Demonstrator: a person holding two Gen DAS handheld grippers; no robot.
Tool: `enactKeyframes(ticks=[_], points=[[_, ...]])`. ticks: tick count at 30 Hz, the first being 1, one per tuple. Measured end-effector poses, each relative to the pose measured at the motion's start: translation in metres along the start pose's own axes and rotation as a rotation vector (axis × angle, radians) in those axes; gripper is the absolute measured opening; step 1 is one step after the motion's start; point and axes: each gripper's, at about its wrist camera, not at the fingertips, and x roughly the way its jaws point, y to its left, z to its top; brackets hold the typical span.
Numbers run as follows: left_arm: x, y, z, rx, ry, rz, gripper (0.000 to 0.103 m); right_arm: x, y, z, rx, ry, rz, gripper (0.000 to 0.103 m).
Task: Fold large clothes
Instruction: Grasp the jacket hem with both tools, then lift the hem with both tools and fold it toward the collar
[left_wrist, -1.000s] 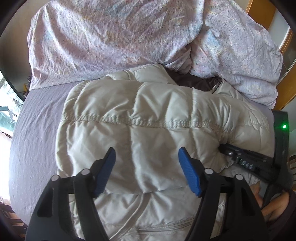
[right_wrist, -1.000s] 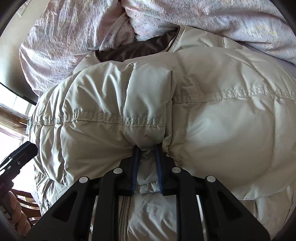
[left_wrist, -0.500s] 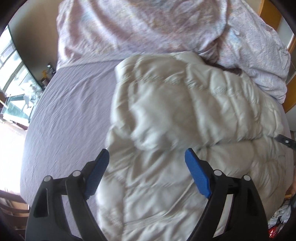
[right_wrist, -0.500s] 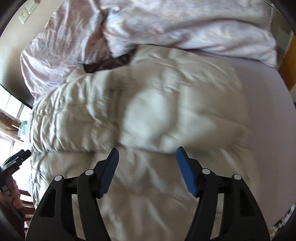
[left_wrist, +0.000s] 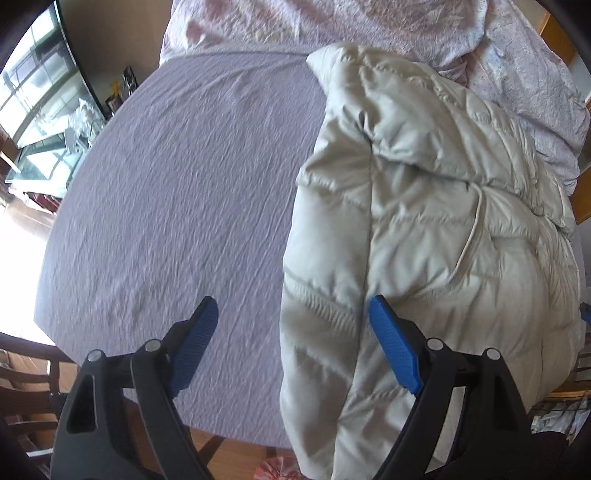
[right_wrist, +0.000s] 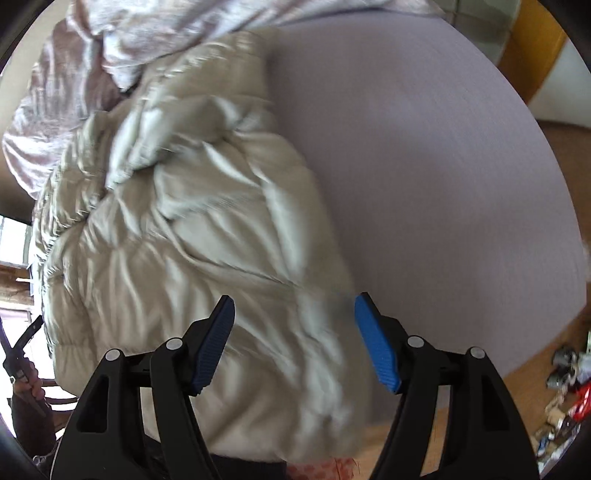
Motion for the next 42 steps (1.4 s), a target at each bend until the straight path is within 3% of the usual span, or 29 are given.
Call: enactKeyframes(ticks=[6, 11, 14, 15, 17, 19, 23, 31, 42], points=[[0.007, -0.001, -0.020, -0.021, 0.026, -0.049, 0.082, 0.015, -0.018, -0.014, 0.001, 0.104, 0.108, 0.069], [0.009, -0.002, -0.036, -0.050, 0.046, -0.114, 0.068, 0.022, -0.022, -0.029, -0.023, 0.163, 0.220, 0.055], [0.008, -0.001, -0.045, -0.068, 0.047, -0.142, 0.067, 0.023, -0.027, -0.036, -0.032, 0.187, 0.278, 0.051], [0.007, -0.001, -0.048, -0.068, 0.047, -0.146, 0.066, 0.023, -0.029, -0.038, -0.030, 0.192, 0.290, 0.048], [0.005, -0.001, -0.053, -0.079, 0.052, -0.164, 0.055, 0.022, -0.028, -0.038, -0.029, 0.189, 0.330, 0.026], [0.003, -0.001, -0.058, -0.103, 0.067, -0.216, 0.037, 0.018, -0.024, -0.034, -0.047, 0.160, 0.354, 0.014], [-0.011, -0.008, -0.054, -0.092, 0.042, -0.198, 0.015, -0.001, -0.005, -0.019, -0.110, 0.072, 0.388, 0.010], [-0.075, -0.018, -0.001, -0.063, -0.131, -0.247, 0.013, -0.054, 0.017, 0.021, -0.177, -0.140, 0.476, 0.009], [-0.100, -0.043, 0.098, -0.075, -0.296, -0.173, 0.014, -0.081, 0.049, 0.107, -0.183, -0.307, 0.335, 0.009]])
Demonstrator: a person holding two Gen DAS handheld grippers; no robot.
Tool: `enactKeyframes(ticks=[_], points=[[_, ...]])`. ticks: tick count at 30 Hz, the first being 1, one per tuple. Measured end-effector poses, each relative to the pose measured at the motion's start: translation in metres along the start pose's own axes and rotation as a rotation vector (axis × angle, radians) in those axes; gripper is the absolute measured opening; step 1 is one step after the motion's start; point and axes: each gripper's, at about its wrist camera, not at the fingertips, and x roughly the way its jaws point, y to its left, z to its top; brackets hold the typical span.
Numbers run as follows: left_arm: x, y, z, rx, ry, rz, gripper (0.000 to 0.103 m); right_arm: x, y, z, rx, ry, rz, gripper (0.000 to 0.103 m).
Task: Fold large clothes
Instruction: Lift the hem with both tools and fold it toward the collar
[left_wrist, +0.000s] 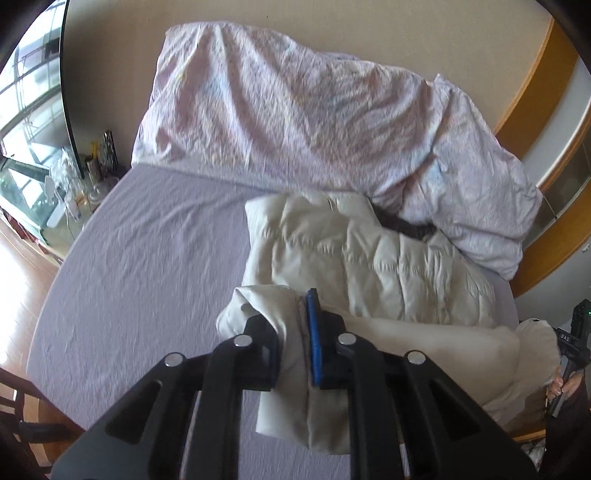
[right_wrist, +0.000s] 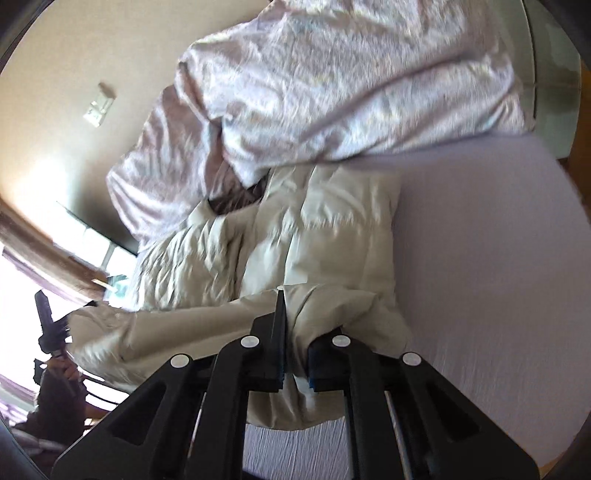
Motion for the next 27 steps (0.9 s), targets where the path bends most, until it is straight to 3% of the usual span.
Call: enactKeyframes(ticks=[9, 13, 27], points=[[0.043, -0.017, 0.073, -0.082, -0.047, 0.030, 0.014, 0.044, 0.012, 0.062, 0.092, -0.109, -0.144, 0.009], [0.075, -0.014, 0.092, -0.136, -0.028, 0.052, 0.014, 0.069, 0.010, 0.082, 0.139, -0.128, -0.199, 0.009], [0.176, -0.014, 0.124, -0.115, 0.054, 0.120, 0.014, 0.159, -0.028, 0.120, 0.277, -0.040, -0.270, 0.009]])
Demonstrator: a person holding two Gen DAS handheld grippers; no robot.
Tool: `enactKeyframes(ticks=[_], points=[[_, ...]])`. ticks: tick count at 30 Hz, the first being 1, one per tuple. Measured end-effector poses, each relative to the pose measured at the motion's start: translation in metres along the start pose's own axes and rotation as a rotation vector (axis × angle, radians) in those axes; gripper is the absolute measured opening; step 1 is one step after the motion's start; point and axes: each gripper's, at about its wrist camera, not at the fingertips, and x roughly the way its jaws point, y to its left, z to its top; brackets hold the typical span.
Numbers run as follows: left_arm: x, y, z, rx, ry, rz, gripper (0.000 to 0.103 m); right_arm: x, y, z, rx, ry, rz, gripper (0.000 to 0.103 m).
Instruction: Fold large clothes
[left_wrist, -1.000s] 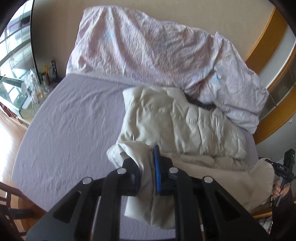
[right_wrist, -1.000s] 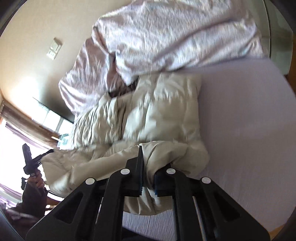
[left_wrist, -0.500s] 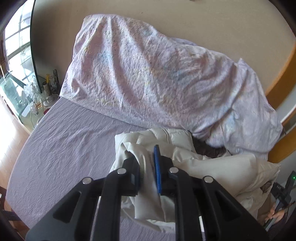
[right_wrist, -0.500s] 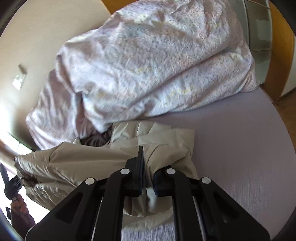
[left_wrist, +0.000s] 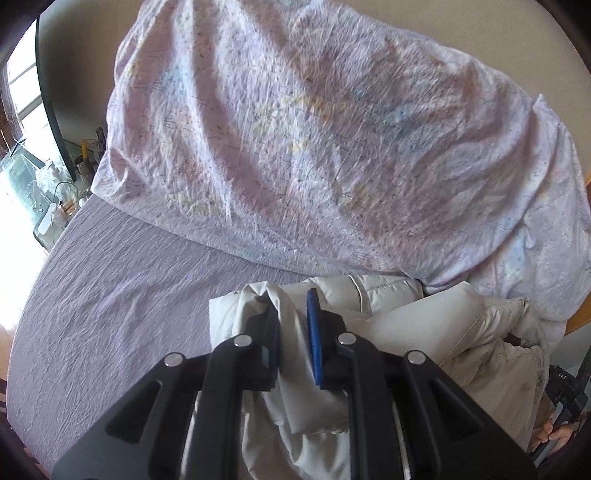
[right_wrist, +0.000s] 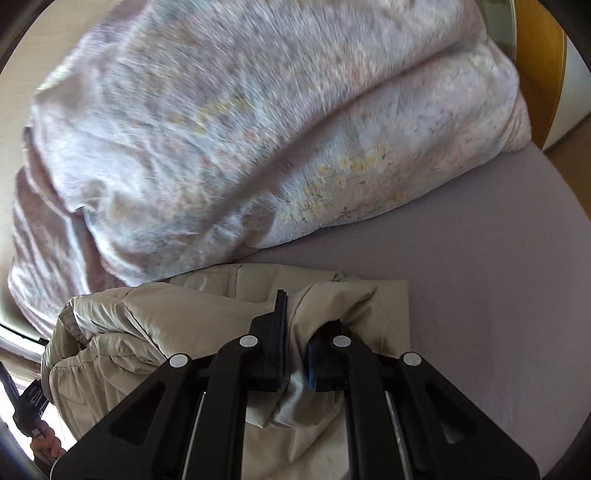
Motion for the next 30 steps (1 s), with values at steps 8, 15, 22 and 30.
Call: enactKeyframes(ticks=[8, 15, 22, 30], points=[[0.046, -0.003, 0.016, -0.028, 0.055, 0.013, 0.022, 0.032, -0.017, 0.024, 0.150, 0.104, 0.079, 0.014], [0.028, -0.007, 0.029, -0.022, 0.004, -0.021, 0.061, -0.002, -0.039, 0.036, 0.248, 0.083, 0.219, 0.027], [-0.011, -0.024, 0.019, 0.055, -0.072, -0.030, 0.070, -0.051, -0.035, 0.031, 0.206, -0.024, 0.206, 0.042], [-0.031, -0.050, -0.026, 0.163, -0.068, -0.059, 0.073, -0.085, -0.005, 0.016, 0.050, -0.082, 0.170, 0.059]])
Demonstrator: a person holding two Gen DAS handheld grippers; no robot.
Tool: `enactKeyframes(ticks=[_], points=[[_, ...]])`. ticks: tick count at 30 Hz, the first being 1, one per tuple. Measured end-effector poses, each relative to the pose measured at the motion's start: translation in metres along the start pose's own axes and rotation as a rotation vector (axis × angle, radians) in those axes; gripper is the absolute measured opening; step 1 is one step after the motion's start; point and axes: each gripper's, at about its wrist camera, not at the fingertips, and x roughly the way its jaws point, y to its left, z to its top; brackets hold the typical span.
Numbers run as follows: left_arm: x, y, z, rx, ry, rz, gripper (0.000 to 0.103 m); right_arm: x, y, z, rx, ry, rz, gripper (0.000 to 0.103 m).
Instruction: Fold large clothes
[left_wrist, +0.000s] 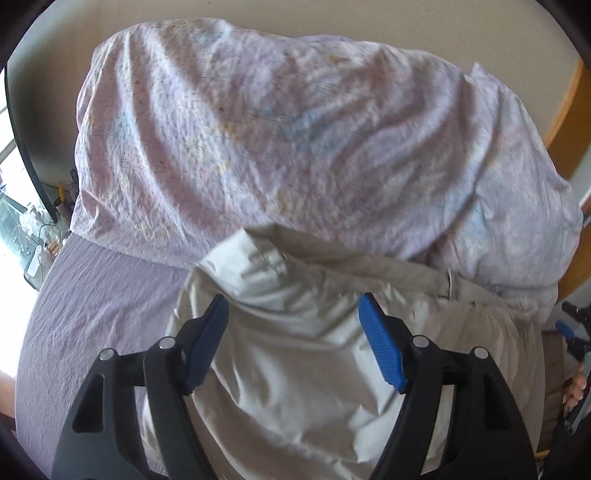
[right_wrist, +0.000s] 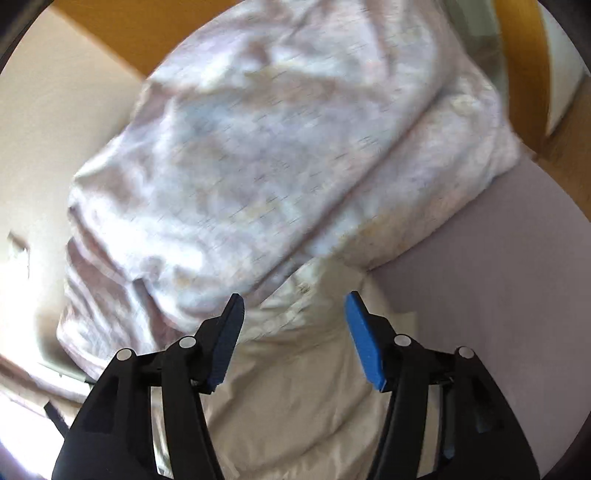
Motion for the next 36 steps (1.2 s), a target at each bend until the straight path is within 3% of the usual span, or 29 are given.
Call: enactKeyframes(ticks=[7, 10, 12, 14, 17, 31, 36], points=[[0.011, -0.021, -0.022, 0.049, 0.039, 0.005, 0.073, 0.056, 0.048, -0.046, -0.096, 0.216, 0.067, 0.059], [0.016, -0.024, -0.029, 0.058, 0.043, 0.014, 0.073, 0.074, 0.072, -0.060, -0.167, 0.269, 0.040, 0.058], [0.022, -0.025, -0.033, 0.066, 0.044, 0.031, 0.073, 0.088, 0.079, -0.068, -0.217, 0.284, 0.001, 0.043], [0.028, -0.025, -0.036, 0.065, 0.042, 0.045, 0.073, 0.098, 0.081, -0.071, -0.250, 0.279, -0.032, 0.011], [0.036, -0.026, -0.035, 0.058, 0.040, 0.056, 0.074, 0.103, 0.083, -0.066, -0.261, 0.222, -0.032, 0.003], [0.087, -0.021, -0.012, 0.031, 0.024, 0.108, 0.079, 0.143, 0.085, -0.053, -0.272, 0.182, -0.072, 0.002], [0.094, -0.018, -0.013, 0.046, 0.013, 0.124, 0.081, 0.118, 0.075, -0.052, -0.282, 0.168, -0.063, 0.010]])
